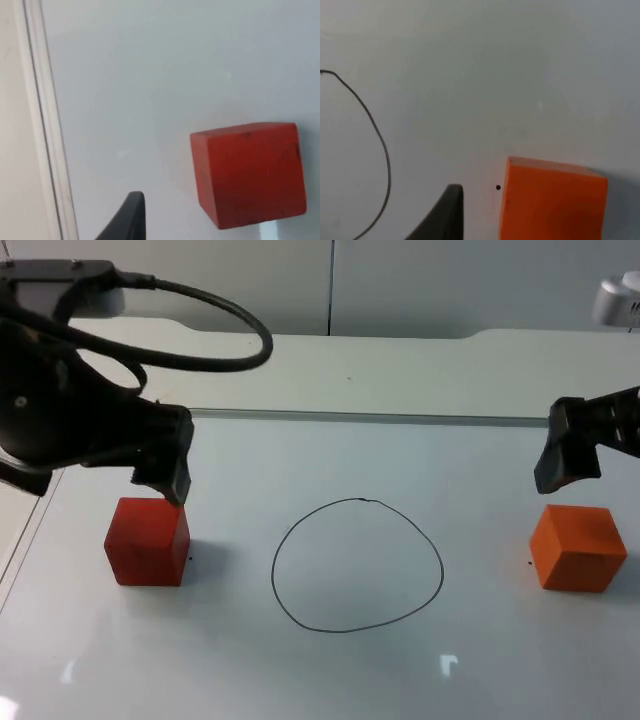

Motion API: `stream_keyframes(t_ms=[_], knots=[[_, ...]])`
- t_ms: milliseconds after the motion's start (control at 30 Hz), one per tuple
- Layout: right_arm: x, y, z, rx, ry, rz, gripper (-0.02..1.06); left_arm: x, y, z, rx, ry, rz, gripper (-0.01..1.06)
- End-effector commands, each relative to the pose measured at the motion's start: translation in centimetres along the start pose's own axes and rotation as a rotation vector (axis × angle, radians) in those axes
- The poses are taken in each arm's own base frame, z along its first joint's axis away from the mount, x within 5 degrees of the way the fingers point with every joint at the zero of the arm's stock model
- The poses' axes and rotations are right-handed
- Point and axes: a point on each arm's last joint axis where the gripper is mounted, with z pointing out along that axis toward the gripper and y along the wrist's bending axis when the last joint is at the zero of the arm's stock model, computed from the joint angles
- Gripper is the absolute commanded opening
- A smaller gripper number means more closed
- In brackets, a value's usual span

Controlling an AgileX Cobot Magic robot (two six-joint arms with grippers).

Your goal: Pick up one cube with the left hand and another cube with the right hand. First place the cube in the right hand at the target position, then stack the cube in the left hand on top.

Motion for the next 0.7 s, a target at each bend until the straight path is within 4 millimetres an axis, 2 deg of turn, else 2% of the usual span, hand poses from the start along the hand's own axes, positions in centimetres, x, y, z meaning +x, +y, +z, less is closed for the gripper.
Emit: stream_keyframes(t_ms=[0, 200, 467, 667], knots=[[0.0, 0.4, 0.4, 0.000, 0.014, -0.008, 1.05, 0.1, -0.8, 1.2, 0.011, 0.009, -0.030, 1.05], [0.5, 1.8, 1.0, -0.010, 0.033, -0.028, 1.05, 0.0, -1.0, 3.0, 0.004, 0.035, -0.125, 1.05], [1.2, 1.9, 3.2, 0.020, 0.086, -0.005, 1.05, -1.9, -1.6, 4.2, -0.001, 0.040, -0.130, 1.05], [1.1, 2.0, 3.9, 0.010, 0.070, 0.016, 1.05, -1.6, -1.5, 5.9, -0.026, 0.101, -0.126, 1.05]])
